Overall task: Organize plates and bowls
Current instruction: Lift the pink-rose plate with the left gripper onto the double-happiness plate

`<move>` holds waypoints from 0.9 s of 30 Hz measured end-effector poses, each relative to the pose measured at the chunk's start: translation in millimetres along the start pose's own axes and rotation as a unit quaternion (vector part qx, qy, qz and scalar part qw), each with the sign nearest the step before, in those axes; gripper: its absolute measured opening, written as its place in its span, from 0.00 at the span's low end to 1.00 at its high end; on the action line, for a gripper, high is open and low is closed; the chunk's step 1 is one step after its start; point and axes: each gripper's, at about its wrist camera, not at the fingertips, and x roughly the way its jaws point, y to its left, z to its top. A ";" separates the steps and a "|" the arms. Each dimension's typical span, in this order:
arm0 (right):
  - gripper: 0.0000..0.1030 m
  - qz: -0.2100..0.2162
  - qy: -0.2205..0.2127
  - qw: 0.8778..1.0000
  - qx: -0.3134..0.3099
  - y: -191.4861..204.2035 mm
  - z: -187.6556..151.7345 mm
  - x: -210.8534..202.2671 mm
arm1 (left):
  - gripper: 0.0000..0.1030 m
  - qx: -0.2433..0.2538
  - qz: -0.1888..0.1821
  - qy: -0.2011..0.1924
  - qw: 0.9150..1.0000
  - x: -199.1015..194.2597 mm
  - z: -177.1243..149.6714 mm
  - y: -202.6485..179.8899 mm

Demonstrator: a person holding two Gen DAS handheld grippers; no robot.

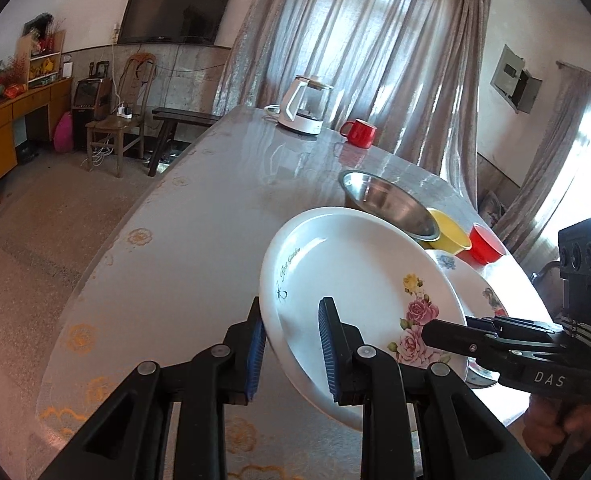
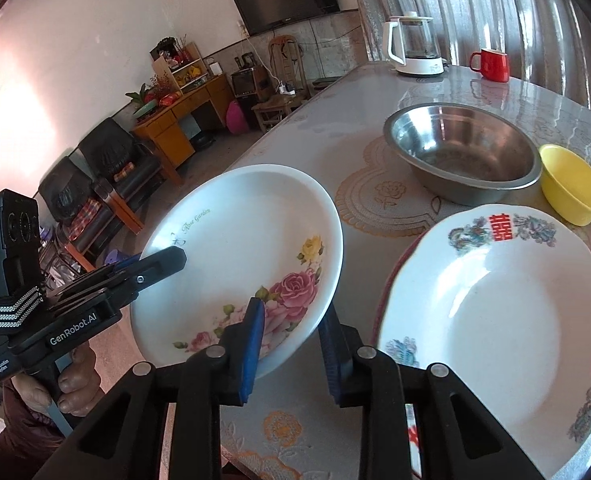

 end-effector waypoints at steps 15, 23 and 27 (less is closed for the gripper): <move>0.26 -0.073 -0.063 0.991 0.097 -80.6 -20.8 -81.6 | 0.26 0.067 -0.077 0.058 0.993 53.7 7.3 -107.6; 0.28 -0.106 -0.061 0.982 0.145 -119.0 -36.8 -95.8 | 0.26 0.094 -0.090 0.091 0.987 77.9 4.8 -146.5; 0.28 -0.115 -0.059 0.979 0.157 -129.9 -39.4 -98.2 | 0.27 0.098 -0.086 0.103 0.986 84.3 1.5 -149.9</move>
